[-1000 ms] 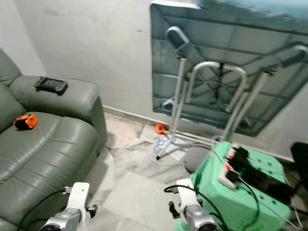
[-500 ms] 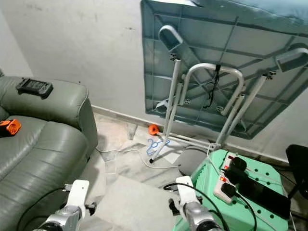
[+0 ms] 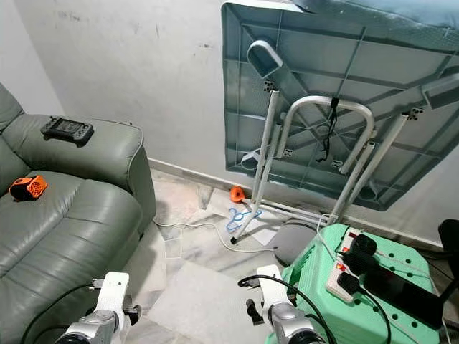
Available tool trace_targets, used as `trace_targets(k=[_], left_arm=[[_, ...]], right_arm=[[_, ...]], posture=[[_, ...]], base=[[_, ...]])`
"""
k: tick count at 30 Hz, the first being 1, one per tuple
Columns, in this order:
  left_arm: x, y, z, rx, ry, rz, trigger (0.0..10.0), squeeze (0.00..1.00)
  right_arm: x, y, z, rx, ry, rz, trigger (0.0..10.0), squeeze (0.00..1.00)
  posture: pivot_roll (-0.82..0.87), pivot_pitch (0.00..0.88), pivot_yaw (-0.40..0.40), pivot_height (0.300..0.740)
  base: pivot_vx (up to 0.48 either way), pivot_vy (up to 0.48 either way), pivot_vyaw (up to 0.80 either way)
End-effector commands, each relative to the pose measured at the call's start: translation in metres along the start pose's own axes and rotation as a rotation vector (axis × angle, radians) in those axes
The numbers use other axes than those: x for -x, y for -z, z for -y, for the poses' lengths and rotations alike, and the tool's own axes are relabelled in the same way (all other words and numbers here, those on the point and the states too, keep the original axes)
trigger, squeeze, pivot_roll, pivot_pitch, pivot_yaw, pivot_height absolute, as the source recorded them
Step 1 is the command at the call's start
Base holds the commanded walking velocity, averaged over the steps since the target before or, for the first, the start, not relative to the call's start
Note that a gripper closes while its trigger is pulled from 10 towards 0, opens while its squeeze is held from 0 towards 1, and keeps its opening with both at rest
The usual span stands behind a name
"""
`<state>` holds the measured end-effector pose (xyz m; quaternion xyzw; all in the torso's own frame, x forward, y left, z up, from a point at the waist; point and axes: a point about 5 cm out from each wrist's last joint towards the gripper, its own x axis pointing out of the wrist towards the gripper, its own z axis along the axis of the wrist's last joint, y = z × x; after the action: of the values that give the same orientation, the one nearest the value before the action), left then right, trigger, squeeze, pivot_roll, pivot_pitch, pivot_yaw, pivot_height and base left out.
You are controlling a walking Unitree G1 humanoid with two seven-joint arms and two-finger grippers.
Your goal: Move the pillow to the sofa
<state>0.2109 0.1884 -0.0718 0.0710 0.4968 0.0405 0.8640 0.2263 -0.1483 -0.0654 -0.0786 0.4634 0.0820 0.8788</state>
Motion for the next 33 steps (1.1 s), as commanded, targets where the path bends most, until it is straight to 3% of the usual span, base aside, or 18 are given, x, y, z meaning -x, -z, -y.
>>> trace_targets(k=[1,33], left_arm=[[-0.0001,-0.0021,-0.0004,0.001,-0.003,0.001,10.0,0.0],[-0.0001,-0.002,-0.0005,0.004,-0.003,0.0,10.0,0.0]], right_arm=[[0.0,-0.0035,0.0022,0.008,0.011,0.005,10.0,0.0],[-0.0001,-0.0034,0.0025,0.014,0.015,0.001,10.0,0.0]], posture=[[-0.12,0.0,-0.033,0.74],[-0.12,0.0,-0.033,0.74]], base=[[0.0,0.0,0.0],[0.0,0.0,0.0]])
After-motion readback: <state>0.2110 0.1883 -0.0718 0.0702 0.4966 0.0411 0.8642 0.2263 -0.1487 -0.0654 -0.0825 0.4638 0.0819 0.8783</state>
